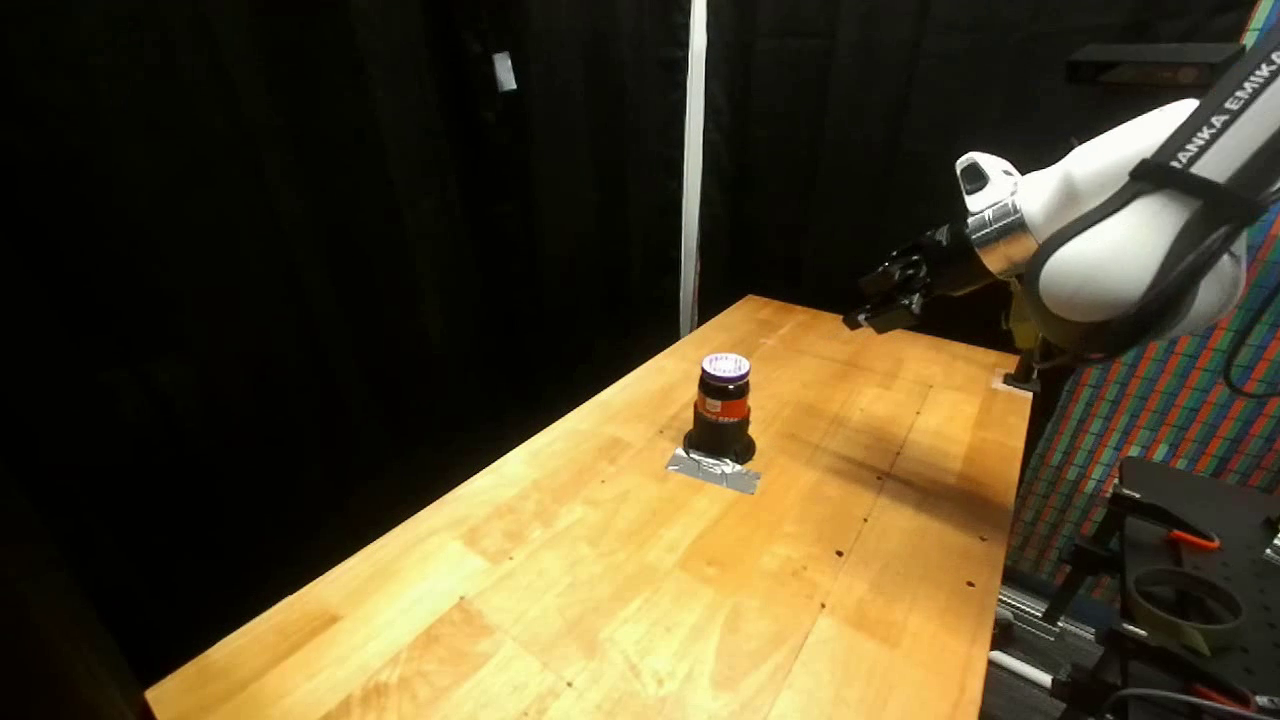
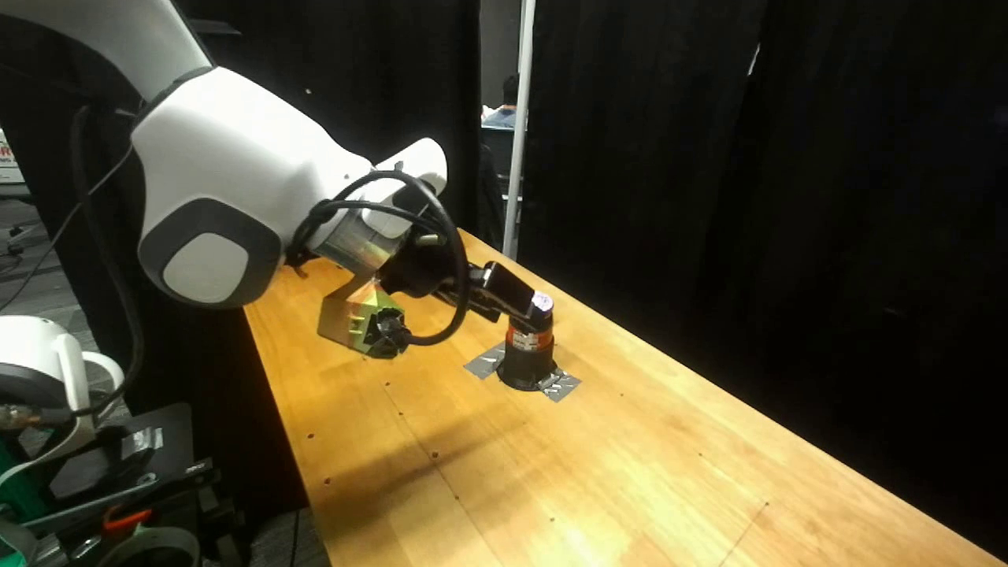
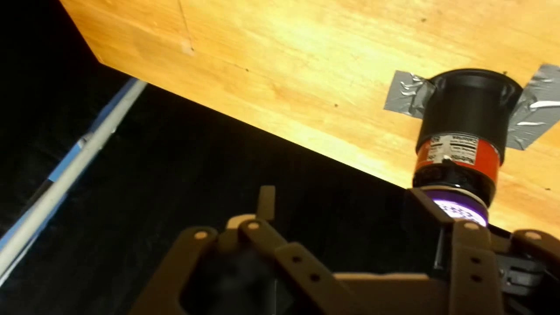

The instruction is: Put the elastic around the bottle

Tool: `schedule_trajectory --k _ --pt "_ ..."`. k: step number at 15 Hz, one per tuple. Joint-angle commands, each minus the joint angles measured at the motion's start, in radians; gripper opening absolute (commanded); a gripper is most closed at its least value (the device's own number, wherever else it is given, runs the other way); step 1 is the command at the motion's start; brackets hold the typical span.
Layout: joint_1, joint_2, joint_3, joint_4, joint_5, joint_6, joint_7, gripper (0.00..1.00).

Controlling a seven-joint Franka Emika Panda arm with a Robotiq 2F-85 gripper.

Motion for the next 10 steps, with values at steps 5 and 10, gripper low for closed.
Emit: schedule_trajectory --k 5,10 --pt "0.142 -0.055 -0.004 0.034 0.622 0.000 -0.458 1.00" --pt "0.210 -0.099 0.060 0.118 1.032 0.063 -0.720 1.00"
